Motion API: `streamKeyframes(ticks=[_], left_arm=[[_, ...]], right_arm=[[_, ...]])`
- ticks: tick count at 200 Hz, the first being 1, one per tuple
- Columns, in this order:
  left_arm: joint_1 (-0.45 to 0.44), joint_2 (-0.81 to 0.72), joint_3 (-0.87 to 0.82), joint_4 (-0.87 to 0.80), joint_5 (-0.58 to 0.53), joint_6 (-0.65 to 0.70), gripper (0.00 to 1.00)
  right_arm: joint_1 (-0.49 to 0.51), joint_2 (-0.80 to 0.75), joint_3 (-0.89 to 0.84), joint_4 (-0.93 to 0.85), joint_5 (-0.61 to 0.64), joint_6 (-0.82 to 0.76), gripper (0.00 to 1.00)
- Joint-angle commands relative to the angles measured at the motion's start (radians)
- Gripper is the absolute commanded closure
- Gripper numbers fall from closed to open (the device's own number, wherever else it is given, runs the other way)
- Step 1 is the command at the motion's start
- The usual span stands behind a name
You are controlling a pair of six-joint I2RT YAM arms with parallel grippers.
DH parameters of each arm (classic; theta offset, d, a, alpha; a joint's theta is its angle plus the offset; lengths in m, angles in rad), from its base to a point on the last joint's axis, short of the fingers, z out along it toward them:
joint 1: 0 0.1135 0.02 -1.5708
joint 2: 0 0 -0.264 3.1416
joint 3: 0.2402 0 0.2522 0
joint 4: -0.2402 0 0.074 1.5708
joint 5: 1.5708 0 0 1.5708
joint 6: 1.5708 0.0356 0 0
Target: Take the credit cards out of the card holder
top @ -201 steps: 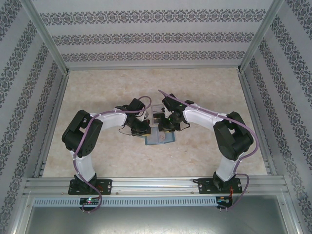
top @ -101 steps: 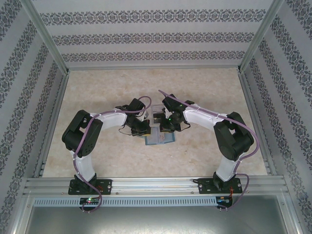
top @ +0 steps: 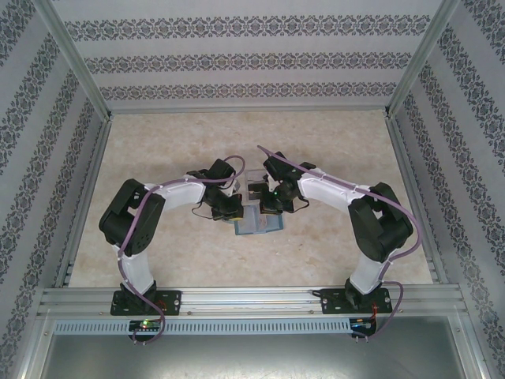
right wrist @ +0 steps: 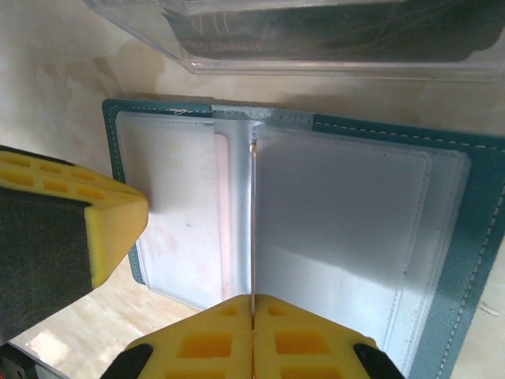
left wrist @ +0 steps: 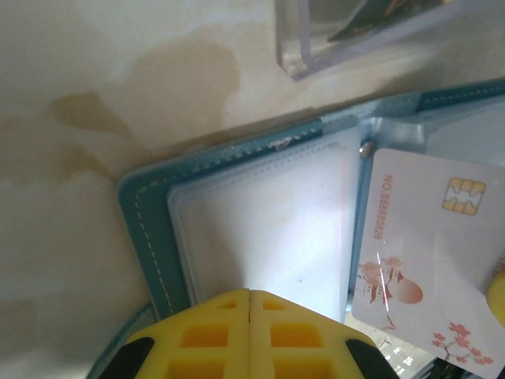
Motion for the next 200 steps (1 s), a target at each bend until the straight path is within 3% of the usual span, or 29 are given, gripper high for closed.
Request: streamKeyframes(ticks=[1, 97, 146, 200], left_arm=[[-0.011, -0.048, 0.039, -0.055, -0.021, 0.022, 1.0], [-0.012, -0.084, 0.018, -0.03, -0.055, 0.008, 1.0], [-0.013, -0.094, 0.004, -0.023, -0.063, 0.01, 1.0], [-0.01, -0.1, -0.006, -0.021, -0.065, 0.017, 1.0]], right_arm=[[0.015, -0.04, 0.02, -0.018, 0.014, -0.044, 0.92], [0.014, -0.085, 0.089, -0.14, 0.021, -0.358, 1.0], [0.015, -0.062, 0.145, -0.238, 0.07, -0.635, 1.0], [0.012, -0.059, 0.176, -0.302, 0.089, -1.084, 1.0]])
